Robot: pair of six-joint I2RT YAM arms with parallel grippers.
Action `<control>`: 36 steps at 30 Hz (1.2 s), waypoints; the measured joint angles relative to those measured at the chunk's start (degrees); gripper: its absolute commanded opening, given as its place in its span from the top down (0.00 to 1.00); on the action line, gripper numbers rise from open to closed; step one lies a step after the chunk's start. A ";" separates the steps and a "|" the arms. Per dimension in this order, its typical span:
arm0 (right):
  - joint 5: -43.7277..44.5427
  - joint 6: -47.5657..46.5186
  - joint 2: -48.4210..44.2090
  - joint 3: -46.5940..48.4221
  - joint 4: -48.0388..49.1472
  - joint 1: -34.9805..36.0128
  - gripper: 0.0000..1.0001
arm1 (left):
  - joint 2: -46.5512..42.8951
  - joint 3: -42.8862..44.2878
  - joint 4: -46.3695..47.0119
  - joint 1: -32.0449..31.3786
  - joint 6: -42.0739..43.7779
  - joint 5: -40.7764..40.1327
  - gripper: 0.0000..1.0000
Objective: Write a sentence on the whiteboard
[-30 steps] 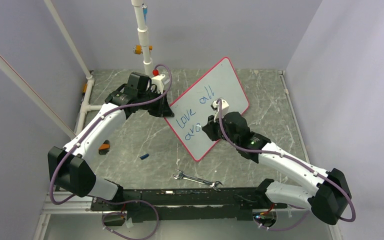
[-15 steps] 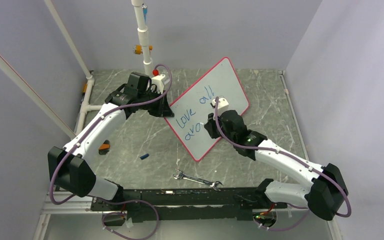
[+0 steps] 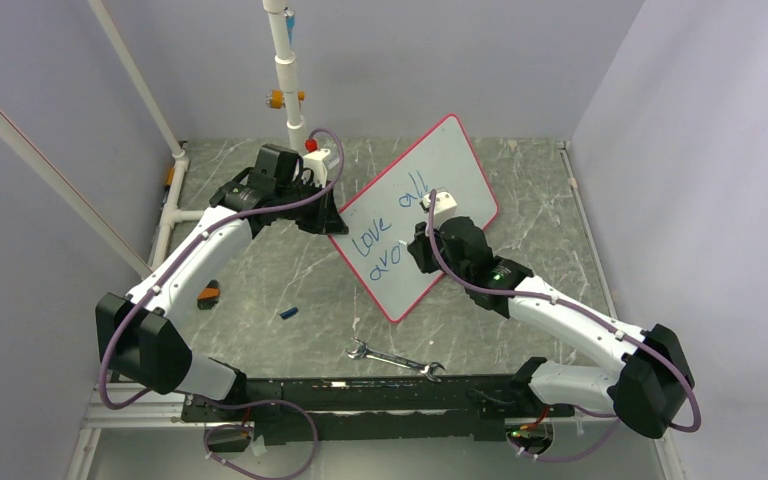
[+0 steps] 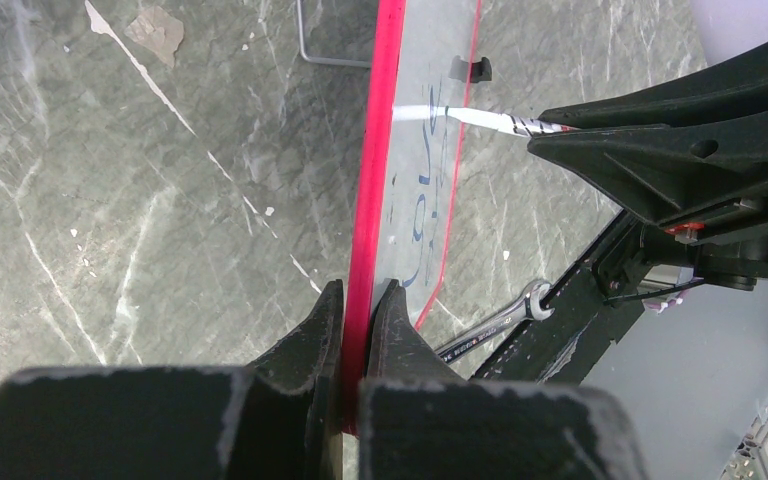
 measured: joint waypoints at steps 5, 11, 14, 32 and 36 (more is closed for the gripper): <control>-0.17 0.02 -0.07 -0.24 0.15 -0.02 1.00 | 0.00 0.00 -0.02 0.00 0.00 0.00 1.00; -0.59 0.09 -1.18 -2.29 0.39 -0.04 1.00 | 0.00 0.00 -0.02 0.00 0.00 0.00 1.00; -0.63 0.17 -1.70 -3.15 0.33 -0.04 1.00 | 0.00 0.00 -0.02 0.00 0.00 0.00 1.00; 1.81 0.66 -0.83 -2.05 -1.77 -0.02 1.00 | 0.00 0.00 -0.02 0.00 0.00 -0.02 1.00; 2.34 0.46 0.07 -0.55 -2.64 -0.04 1.00 | 0.00 0.00 -0.02 0.00 0.00 -0.02 1.00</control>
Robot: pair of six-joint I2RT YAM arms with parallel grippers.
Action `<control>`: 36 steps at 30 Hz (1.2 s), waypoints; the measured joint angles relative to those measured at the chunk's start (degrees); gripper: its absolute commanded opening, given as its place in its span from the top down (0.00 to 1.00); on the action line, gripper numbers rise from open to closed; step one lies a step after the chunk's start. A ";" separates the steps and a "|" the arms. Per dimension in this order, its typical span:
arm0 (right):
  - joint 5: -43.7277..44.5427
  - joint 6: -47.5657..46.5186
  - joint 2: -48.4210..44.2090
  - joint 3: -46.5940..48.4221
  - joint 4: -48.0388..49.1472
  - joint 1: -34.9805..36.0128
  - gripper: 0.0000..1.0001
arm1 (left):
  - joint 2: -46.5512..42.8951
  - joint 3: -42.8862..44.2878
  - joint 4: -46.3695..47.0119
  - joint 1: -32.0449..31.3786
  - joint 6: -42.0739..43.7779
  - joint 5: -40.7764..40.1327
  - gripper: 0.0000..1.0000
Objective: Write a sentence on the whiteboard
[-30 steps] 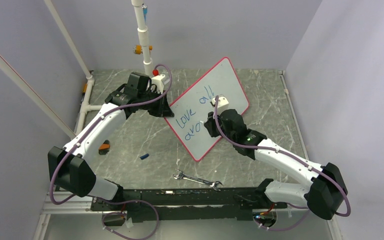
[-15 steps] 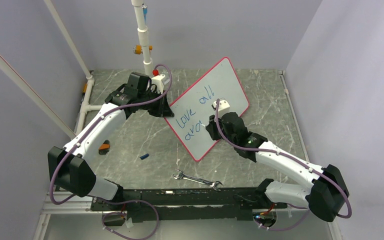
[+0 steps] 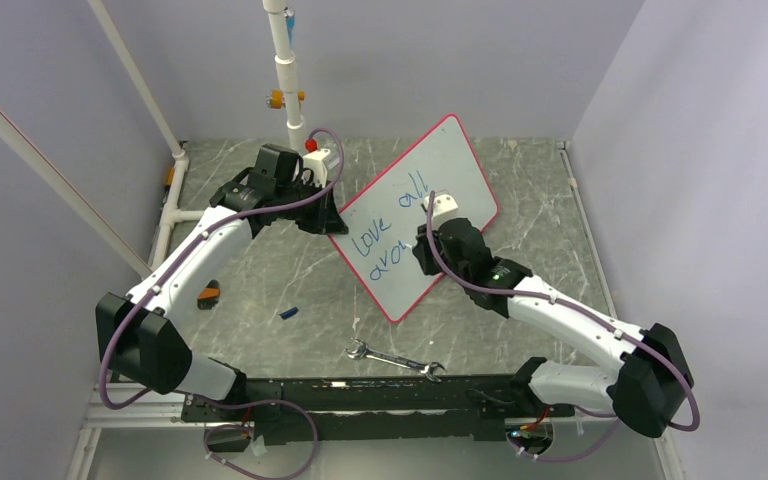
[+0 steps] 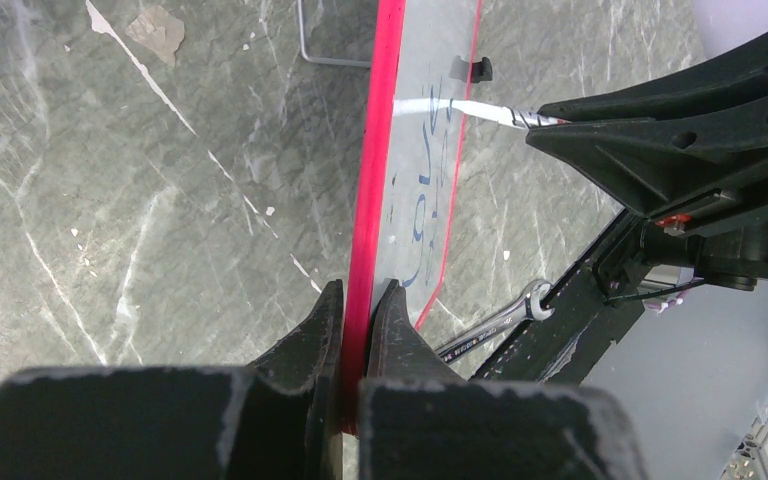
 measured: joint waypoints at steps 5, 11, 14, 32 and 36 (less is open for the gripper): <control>0.81 -0.39 1.22 2.05 -0.02 0.00 1.00 | 0.00 0.00 0.00 0.00 0.00 0.00 1.00; 1.16 -0.63 2.40 4.20 0.02 -0.11 1.00 | 0.00 0.00 0.00 0.00 0.00 -0.02 1.00; 1.16 -0.66 2.56 4.39 0.02 -0.11 1.00 | 0.00 0.00 -0.02 0.00 0.00 -0.02 1.00; 0.66 -0.02 0.20 0.11 0.07 -0.11 1.00 | -0.02 0.00 -0.07 -0.04 0.00 -0.02 1.00; 0.72 0.07 -0.33 -0.83 -0.07 -0.11 1.00 | -0.02 0.00 -0.07 -0.07 0.00 -0.02 1.00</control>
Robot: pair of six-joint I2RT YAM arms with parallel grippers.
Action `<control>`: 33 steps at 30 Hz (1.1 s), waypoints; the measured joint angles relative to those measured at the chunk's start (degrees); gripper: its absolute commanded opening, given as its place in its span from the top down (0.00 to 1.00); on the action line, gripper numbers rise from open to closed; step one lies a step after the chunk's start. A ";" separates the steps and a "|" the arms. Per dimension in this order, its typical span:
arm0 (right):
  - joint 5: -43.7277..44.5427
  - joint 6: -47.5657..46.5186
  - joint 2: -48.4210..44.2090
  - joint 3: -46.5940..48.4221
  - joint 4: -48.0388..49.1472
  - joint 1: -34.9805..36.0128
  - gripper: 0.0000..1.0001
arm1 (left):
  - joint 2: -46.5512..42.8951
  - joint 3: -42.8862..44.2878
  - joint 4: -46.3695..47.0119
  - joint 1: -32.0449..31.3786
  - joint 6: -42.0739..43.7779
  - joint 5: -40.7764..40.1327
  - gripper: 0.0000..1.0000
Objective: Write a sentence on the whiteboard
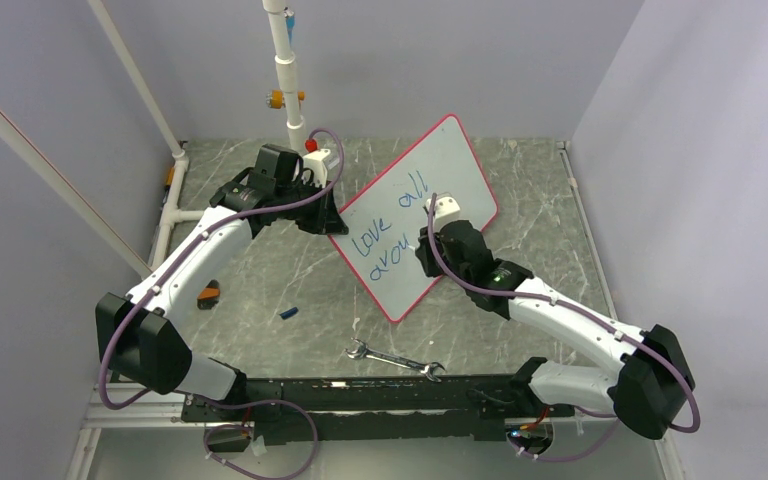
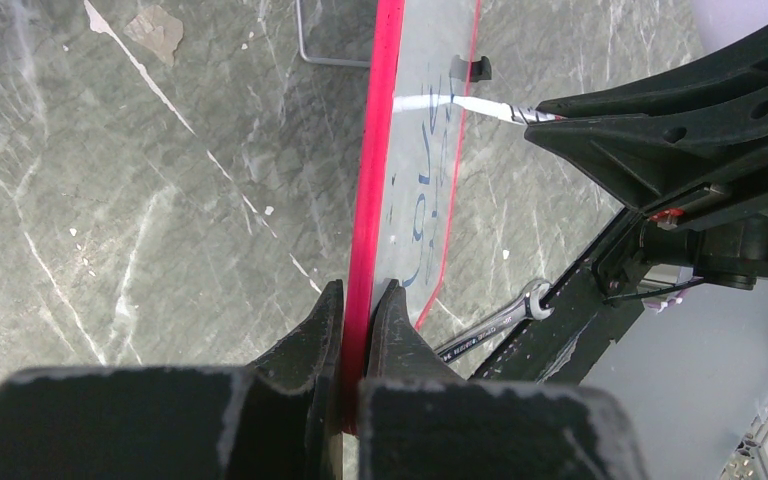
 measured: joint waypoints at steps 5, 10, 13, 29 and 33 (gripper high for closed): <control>0.61 0.00 -0.35 -0.02 -0.39 0.00 1.00 | -0.04 0.00 0.02 -0.09 0.00 0.00 1.00; 2.49 0.00 -1.03 0.11 -1.31 0.02 1.00 | -0.02 0.00 0.02 -0.11 0.00 0.00 1.00; 3.28 -0.02 -1.11 0.74 -1.90 0.00 1.00 | -0.04 0.00 0.02 -0.11 0.00 0.02 1.00; 3.23 -0.02 2.49 5.05 -0.74 0.00 1.00 | -0.04 0.00 0.02 -0.11 0.00 0.00 1.00; 3.15 0.00 2.95 5.05 -0.39 -0.04 1.00 | -0.04 0.00 -0.02 -0.09 -0.02 -0.02 1.00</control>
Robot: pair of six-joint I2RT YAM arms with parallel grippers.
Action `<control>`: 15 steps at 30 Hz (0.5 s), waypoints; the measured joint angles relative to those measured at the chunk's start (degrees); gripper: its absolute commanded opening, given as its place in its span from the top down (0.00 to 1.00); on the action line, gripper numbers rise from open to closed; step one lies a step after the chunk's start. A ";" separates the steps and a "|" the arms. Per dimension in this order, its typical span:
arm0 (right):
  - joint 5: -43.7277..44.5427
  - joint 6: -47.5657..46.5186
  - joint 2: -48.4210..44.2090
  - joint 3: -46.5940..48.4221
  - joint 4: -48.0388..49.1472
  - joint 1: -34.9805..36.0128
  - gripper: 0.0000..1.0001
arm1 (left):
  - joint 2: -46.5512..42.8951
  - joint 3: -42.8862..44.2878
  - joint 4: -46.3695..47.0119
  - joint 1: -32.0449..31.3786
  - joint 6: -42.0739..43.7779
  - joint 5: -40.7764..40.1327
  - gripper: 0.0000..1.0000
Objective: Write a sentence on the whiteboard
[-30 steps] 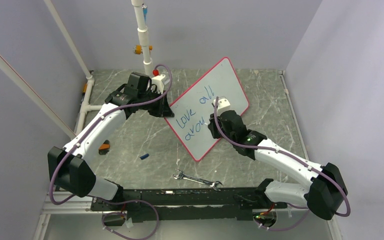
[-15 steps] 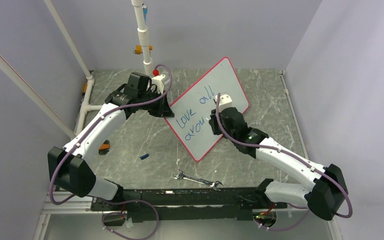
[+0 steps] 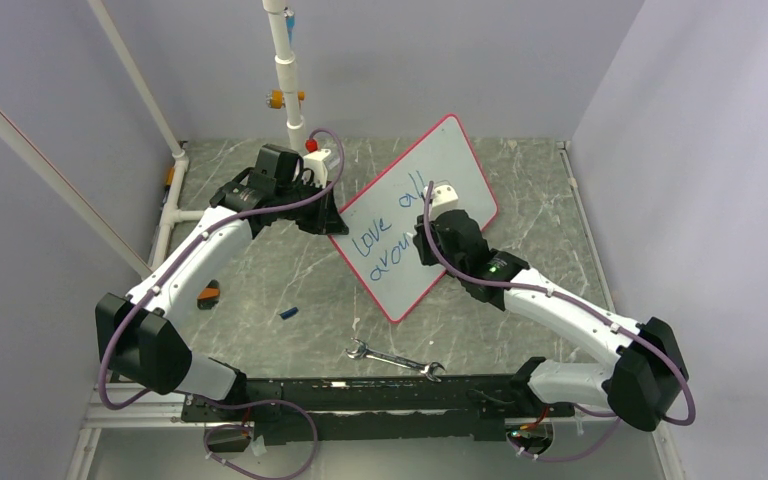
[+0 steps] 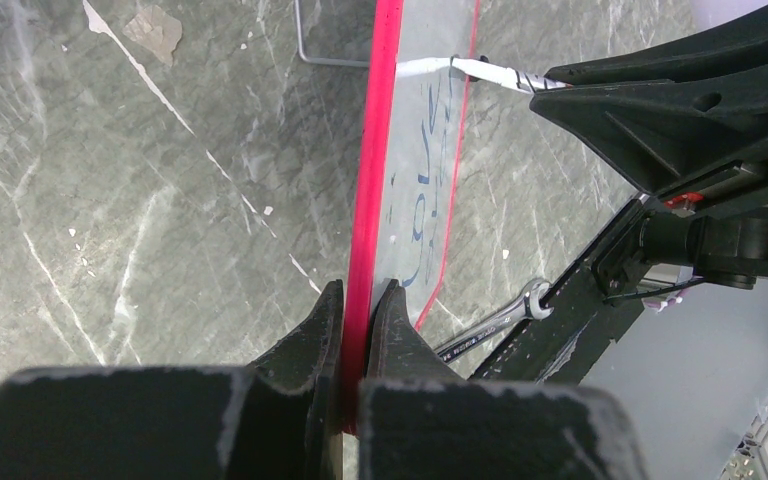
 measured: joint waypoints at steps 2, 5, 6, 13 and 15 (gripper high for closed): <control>-0.02 0.00 0.00 -0.02 0.11 -0.09 1.00 | 0.00 0.00 0.00 -0.02 0.00 0.00 1.00; -0.09 0.02 -0.04 -0.09 0.17 -0.15 1.00 | 0.00 0.00 0.00 0.00 0.00 0.00 1.00; -0.09 0.07 -0.15 -0.33 0.37 -0.15 1.00 | 0.00 0.00 0.00 0.00 0.00 0.00 1.00; 0.00 0.87 -1.84 -4.11 0.74 -0.22 1.00 | 0.00 0.00 -0.04 0.00 0.00 0.00 1.00; 0.02 1.09 -2.23 -4.83 0.72 -0.22 1.00 | 0.00 0.00 -0.07 0.00 0.00 0.00 1.00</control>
